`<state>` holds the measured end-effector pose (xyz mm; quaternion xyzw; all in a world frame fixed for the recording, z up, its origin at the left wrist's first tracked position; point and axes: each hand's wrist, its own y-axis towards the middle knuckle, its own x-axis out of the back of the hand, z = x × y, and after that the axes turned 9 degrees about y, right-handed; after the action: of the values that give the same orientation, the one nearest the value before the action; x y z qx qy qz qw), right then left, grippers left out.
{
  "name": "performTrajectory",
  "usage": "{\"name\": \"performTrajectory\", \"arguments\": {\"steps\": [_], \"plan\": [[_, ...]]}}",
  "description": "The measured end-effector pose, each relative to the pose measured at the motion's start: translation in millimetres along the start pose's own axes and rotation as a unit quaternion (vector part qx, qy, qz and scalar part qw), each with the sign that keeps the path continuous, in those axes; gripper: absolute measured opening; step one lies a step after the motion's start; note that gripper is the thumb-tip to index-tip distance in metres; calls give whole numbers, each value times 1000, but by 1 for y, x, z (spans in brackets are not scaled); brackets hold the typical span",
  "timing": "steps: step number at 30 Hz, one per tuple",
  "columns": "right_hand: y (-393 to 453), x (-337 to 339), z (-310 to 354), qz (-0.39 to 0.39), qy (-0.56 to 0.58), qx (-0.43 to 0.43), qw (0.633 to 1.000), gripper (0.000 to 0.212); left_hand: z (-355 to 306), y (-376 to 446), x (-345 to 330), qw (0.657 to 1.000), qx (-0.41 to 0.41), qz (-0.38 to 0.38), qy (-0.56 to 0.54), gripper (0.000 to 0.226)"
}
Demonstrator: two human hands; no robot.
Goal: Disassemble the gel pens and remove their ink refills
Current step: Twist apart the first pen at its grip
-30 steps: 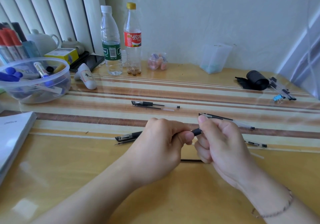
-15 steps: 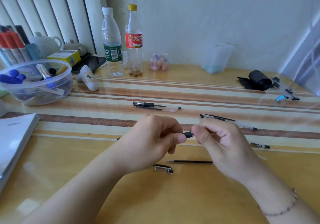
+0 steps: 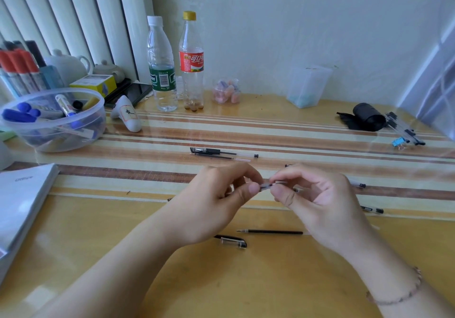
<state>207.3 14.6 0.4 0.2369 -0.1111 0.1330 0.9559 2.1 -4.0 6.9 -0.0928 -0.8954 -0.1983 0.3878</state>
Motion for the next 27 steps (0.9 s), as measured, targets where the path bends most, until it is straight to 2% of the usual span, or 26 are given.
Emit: {"name": "performTrajectory", "arguments": {"steps": [5,7,9,11,14,16,18,20,22,27], "plan": [[6,9,8,-63,104,-11,993,12,5,0,2,998,-25,-35,40,15],[8,14,5,-91,134,-24,986,12,5,2,4,996,-31,-79,31,14],[7,10,4,-85,129,-37,987,19,2,3,5,990,14,-112,-84,16],[4,0,5,-56,112,-40,991,22,-4,3,6,968,62,-90,-228,23],[0,-11,8,-28,94,-45,994,19,-12,2,5,959,84,-15,-271,24],[-1,-10,5,-25,37,-56,997,12,-11,2,6,943,115,-5,-313,23],[-2,-9,1,-3,-95,-63,993,9,-8,4,10,905,166,-2,-391,26],[-3,-14,-2,51,-207,-37,976,7,-7,6,12,860,189,5,-474,31],[-4,-20,-5,98,-249,-16,963,5,-5,8,12,831,192,6,-522,33],[-3,-23,-5,128,-302,-23,944,11,2,9,8,819,199,-4,-539,28]]}}
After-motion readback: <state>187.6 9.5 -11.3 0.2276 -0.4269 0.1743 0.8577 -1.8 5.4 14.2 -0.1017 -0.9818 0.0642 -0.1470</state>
